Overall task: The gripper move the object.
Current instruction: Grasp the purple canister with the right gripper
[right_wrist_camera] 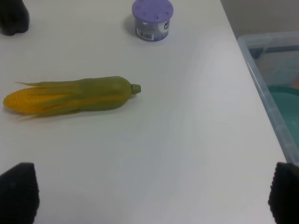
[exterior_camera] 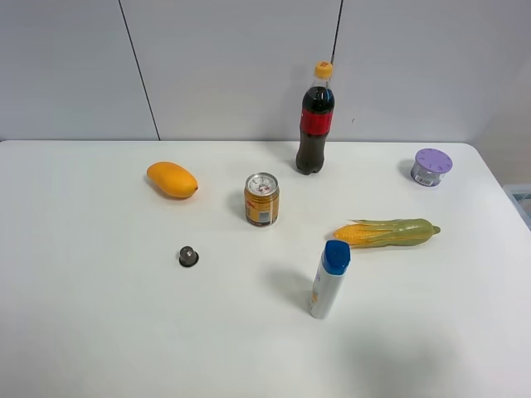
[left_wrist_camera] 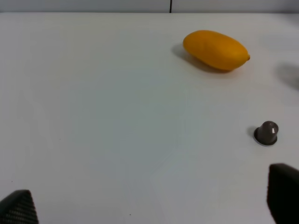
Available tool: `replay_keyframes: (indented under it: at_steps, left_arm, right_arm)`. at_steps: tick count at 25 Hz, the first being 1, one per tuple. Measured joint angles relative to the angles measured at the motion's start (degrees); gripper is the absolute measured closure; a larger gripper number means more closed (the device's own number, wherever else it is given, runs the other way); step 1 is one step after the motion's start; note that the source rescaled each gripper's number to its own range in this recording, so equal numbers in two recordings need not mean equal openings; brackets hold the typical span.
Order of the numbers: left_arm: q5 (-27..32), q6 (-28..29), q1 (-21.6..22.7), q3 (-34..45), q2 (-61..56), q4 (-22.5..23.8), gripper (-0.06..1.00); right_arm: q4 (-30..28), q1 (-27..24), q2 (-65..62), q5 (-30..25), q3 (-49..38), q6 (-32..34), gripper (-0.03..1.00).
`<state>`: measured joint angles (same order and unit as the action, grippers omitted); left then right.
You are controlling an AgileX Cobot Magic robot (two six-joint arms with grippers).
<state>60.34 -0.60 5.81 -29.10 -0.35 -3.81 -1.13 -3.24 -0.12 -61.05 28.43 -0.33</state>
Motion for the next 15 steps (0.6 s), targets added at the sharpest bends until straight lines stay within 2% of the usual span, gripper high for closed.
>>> replay_keyframes:
  at_steps: [15]
  left_arm:
    - [0.0,0.0,0.0,0.0,0.0,0.0,-0.06]
  right_arm:
    - [0.2,0.0,0.0,0.0,0.0,0.3,-0.03]
